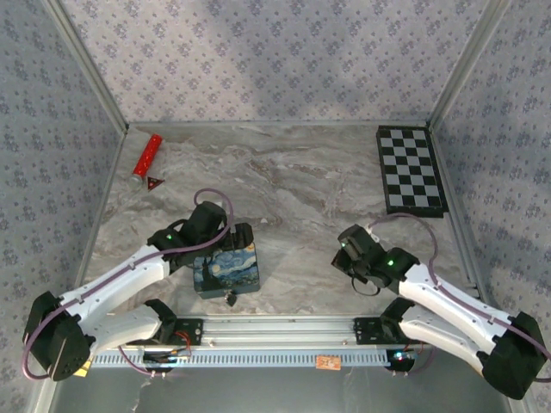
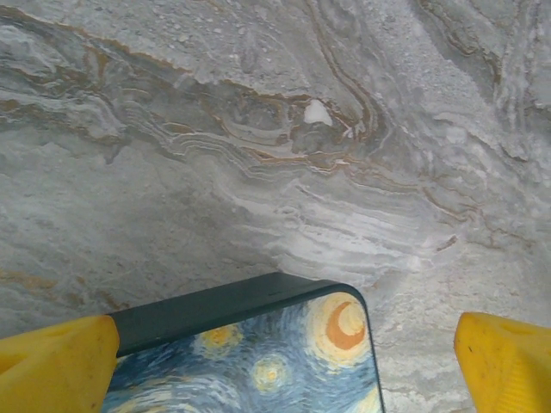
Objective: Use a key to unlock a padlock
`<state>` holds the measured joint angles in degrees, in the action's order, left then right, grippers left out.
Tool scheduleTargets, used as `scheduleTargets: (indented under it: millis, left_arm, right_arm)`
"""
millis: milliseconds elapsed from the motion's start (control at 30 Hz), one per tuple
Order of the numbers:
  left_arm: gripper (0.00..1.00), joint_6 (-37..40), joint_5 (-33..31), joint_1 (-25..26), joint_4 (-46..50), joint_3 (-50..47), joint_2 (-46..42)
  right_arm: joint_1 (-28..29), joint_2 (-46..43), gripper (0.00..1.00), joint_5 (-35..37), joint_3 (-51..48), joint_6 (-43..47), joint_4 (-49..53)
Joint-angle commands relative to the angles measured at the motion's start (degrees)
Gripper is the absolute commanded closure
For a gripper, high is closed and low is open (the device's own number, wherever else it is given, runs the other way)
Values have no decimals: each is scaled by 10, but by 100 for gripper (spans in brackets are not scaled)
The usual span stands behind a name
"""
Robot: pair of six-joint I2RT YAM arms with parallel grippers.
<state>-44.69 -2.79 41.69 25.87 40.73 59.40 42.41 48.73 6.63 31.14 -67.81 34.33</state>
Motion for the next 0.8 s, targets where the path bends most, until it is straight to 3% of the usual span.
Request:
scheduleTargets:
  millis: [0, 167, 333, 567, 767]
  left_arm:
    - [0, -10, 30, 2, -37, 26, 3]
    - [0, -17, 71, 13, -95, 29, 10]
    - [8, 33, 101, 35, -169, 30, 32]
    - [15, 197, 154, 53, -280, 1, 14]
    - [11, 323, 160, 50, -339, -12, 0]
  right_arm:
    - [1, 6, 100, 1, 38, 39, -71]
    - [-4, 38, 100, -7, 91, 86, -140]
    - [-19, 115, 100, -48, 190, 130, -143]
    - [-17, 174, 100, -109, 286, 172, -140]
    - [4, 189, 100, -131, 325, 197, -126]
